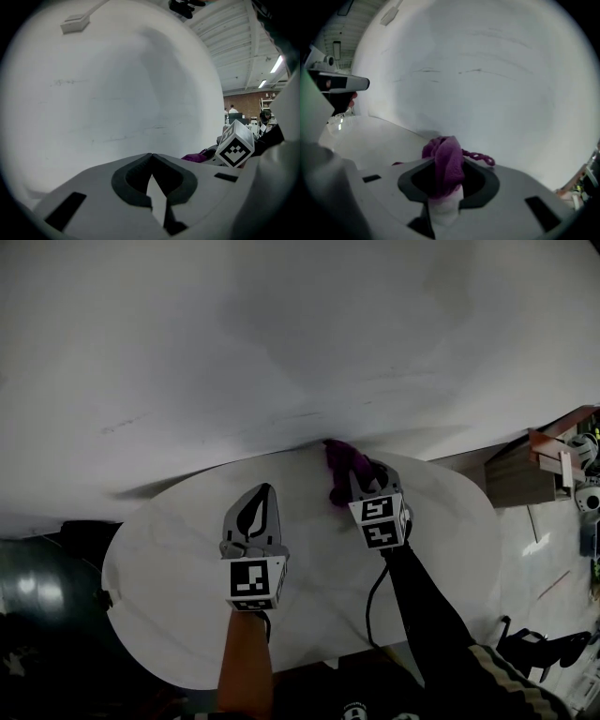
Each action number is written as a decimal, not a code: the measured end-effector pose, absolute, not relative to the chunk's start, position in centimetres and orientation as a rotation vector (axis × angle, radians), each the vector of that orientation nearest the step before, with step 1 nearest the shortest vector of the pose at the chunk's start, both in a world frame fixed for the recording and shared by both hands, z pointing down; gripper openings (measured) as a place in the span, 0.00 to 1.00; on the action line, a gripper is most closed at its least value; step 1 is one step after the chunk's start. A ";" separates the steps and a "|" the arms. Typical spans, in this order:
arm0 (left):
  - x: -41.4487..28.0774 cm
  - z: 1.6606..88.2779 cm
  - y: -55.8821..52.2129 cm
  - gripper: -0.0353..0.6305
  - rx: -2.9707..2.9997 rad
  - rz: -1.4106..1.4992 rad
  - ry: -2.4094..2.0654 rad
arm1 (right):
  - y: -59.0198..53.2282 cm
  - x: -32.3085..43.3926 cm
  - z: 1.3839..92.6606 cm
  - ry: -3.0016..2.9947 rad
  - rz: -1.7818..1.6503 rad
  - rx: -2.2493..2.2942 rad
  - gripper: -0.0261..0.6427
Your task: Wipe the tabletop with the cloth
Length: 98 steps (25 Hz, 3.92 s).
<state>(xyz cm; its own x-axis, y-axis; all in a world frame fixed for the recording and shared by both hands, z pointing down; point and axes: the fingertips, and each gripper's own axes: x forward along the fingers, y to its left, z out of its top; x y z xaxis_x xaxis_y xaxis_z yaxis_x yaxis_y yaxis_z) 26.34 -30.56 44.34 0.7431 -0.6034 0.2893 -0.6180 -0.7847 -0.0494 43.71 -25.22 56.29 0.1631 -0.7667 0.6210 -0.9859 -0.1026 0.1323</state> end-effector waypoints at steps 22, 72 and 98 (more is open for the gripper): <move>33.9 44.3 -24.5 0.05 2.931 0.419 -0.816 | -13.9 55.2 51.9 -1.539 0.426 2.084 0.22; -26.0 43.9 -33.4 0.05 2.639 0.649 -1.541 | -35.8 -16.1 56.2 -2.182 0.455 1.355 0.22; 11.8 45.5 -25.8 0.05 2.895 0.672 -1.041 | -23.6 23.1 56.0 -1.896 0.542 1.664 0.22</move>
